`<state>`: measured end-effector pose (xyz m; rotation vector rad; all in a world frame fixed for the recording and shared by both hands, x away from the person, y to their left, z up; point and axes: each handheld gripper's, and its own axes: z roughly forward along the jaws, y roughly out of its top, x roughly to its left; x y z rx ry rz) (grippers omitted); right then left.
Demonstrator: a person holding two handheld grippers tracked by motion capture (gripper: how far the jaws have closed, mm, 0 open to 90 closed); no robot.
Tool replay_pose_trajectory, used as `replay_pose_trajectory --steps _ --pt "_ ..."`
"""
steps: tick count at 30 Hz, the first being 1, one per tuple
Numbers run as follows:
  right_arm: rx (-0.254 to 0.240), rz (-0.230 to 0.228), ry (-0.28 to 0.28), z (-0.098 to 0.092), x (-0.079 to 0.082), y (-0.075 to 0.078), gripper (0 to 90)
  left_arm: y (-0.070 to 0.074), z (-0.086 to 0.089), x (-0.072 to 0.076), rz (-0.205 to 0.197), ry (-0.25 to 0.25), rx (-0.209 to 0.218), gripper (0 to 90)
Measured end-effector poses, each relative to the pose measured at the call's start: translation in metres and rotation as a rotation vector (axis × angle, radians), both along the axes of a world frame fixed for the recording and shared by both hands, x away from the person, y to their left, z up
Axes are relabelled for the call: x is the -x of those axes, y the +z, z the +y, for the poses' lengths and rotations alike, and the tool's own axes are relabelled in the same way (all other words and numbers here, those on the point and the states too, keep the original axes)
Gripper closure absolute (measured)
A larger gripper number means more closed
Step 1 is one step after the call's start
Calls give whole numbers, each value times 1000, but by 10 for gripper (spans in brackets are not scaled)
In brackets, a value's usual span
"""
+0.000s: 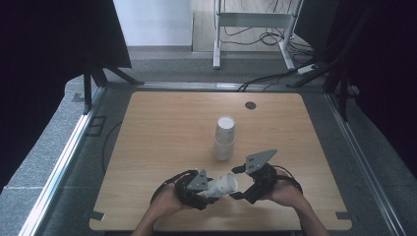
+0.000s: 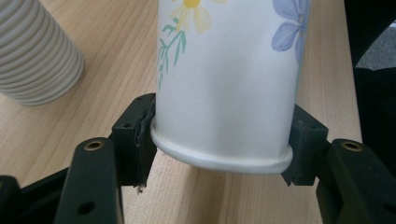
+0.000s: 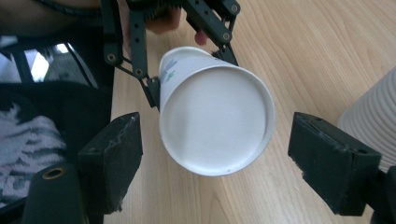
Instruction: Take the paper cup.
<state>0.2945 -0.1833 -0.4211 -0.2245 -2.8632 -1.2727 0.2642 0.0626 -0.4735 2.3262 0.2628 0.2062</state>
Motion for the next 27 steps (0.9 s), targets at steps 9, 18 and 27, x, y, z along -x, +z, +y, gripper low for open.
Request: replay_pose_trajectory --steps 9,18,27 --pt "184 -17 51 24 -2 14 171 4 0 3 -11 -3 -26 378" --pt "323 -22 119 53 -6 13 187 3 -3 5 -29 3 -66 377" --pt "402 -20 142 64 -7 3 205 5 -5 8 -47 0 -105 377"
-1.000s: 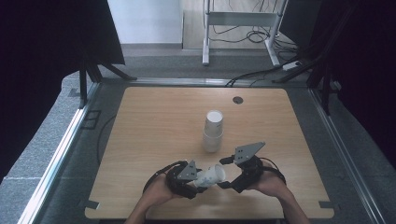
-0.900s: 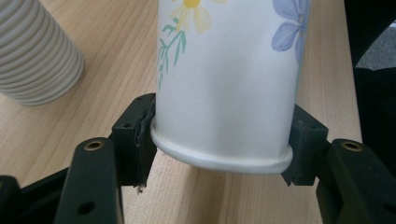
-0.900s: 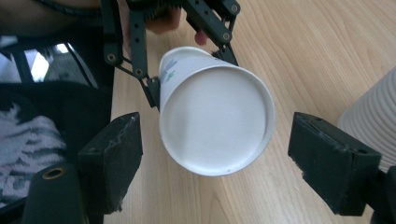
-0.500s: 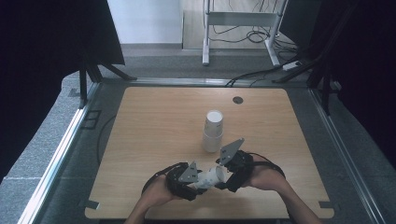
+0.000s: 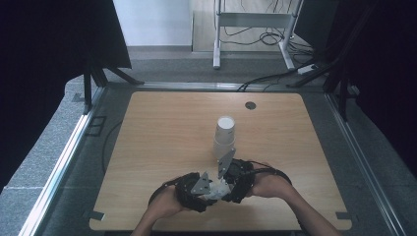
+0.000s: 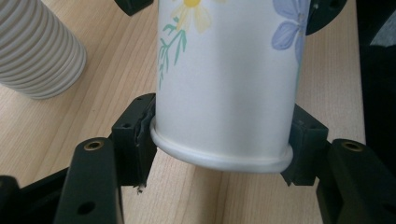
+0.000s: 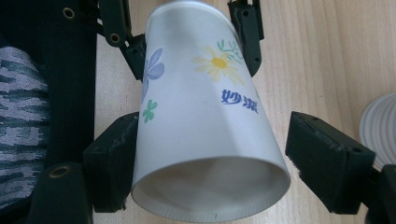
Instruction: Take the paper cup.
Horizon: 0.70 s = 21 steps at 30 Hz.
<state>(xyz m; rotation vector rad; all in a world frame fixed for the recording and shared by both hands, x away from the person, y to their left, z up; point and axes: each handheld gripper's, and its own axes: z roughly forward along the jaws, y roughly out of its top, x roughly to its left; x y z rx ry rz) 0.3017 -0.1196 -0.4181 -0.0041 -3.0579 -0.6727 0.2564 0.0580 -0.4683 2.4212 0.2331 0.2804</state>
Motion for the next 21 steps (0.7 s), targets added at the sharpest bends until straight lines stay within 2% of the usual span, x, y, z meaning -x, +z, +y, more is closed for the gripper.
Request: replay_pose_trajectory --steps 10,15,21 --pt "-1 25 -3 0 2 -12 245 0 -4 3 -11 -1 -63 377" --pt "-2 36 4 3 3 -16 266 -2 -7 4 -16 -7 -110 374" --pt "1 45 18 5 4 -18 350 -3 -8 4 -21 -8 -124 369"
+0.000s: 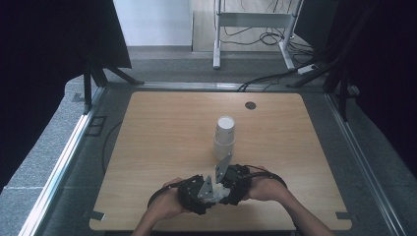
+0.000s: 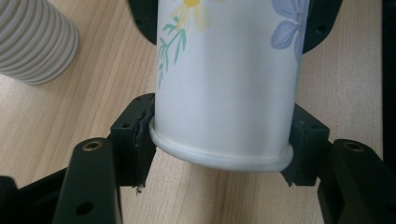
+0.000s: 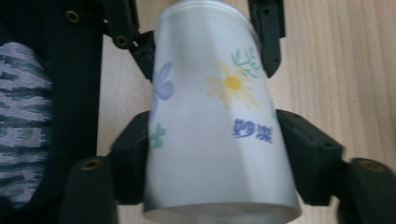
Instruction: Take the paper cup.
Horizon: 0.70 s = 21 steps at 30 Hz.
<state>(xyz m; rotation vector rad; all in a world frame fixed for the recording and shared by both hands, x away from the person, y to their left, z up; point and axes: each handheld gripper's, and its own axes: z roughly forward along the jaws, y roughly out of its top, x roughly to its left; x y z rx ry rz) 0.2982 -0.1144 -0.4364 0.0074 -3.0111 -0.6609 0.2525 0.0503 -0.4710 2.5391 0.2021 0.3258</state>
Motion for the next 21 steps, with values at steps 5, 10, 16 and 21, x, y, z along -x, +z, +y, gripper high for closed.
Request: replay_pose_trajectory --steps 5,10,16,21 --pt "-16 15 -18 -3 0 1 362 1 2 -1 13 -5 20 330" --pt "-56 26 -17 -8 -1 4 362 5 4 -3 34 6 66 239" --pt "-126 33 -41 -19 -2 8 361 8 12 -8 93 22 157 150" --pt "-194 37 -70 -30 -2 8 360 7 20 -14 137 16 229 121"
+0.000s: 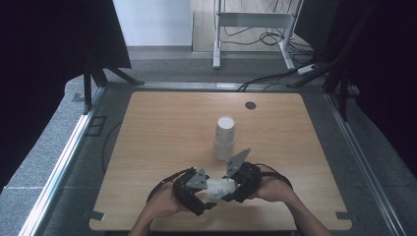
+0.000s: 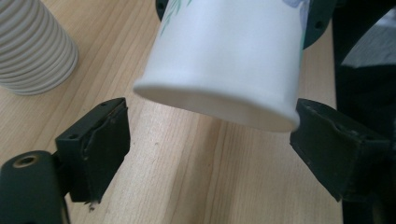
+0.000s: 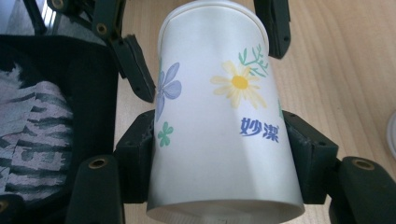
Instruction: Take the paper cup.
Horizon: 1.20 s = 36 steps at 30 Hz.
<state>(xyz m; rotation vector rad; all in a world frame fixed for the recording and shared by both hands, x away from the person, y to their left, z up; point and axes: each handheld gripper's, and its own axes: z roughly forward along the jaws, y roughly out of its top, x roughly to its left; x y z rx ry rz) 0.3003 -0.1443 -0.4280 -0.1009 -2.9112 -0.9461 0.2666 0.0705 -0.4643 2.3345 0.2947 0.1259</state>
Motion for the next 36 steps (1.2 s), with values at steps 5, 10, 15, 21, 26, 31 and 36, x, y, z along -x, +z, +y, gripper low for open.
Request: replay_pose_trajectory --steps 5,10,15,21,26,31,36 --pt "-60 -7 -29 -11 -1 -3 360 -2 7 -4 14 4 59 121" --pt "-115 -6 -49 -18 0 -7 360 -2 13 -7 36 -2 125 118" --pt "-168 -13 -63 -25 2 -10 360 -1 19 -10 63 1 200 108" --pt "-218 -32 -61 -29 4 -16 360 -3 21 -12 80 -11 256 94" --pt "-257 -37 -49 -30 7 -20 360 -4 19 -11 89 -24 276 95" --pt "-294 -30 -44 -32 8 -25 361 -5 18 -11 111 -47 301 123" --pt "-324 -20 -38 -33 8 -30 361 -5 17 -11 118 -58 304 140"
